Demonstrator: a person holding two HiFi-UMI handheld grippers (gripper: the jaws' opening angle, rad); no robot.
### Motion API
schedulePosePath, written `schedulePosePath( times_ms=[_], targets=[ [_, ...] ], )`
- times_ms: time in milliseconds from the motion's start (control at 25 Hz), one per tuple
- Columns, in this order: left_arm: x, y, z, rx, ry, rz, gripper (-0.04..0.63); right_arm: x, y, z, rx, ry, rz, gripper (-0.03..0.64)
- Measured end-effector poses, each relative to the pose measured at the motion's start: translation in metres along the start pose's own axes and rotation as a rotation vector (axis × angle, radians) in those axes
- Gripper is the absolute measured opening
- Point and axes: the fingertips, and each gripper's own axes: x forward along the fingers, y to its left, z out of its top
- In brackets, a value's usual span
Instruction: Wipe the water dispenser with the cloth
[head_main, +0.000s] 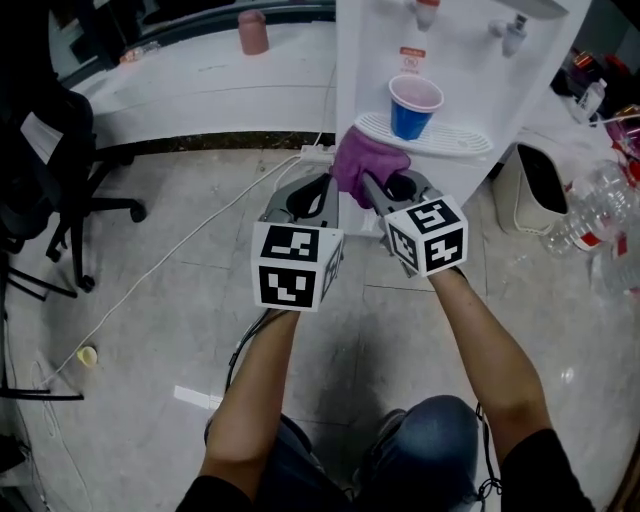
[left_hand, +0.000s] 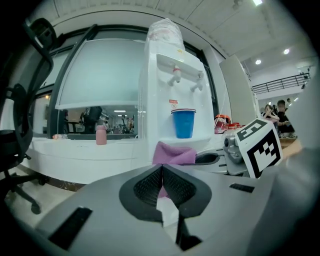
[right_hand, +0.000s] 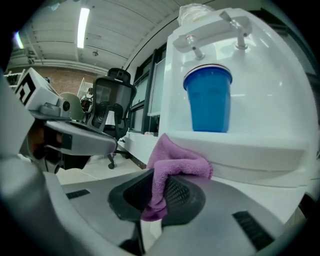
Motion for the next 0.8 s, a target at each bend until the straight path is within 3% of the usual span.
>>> schedulePosePath(
  times_ms=[800],
  targets=[
    [0.03,-0.037,-0.009,-0.006,-0.007,-0.108,0.026,-0.096,-0.118,-0.043,0.086,0.07,-0.311,0.041]
  ],
)
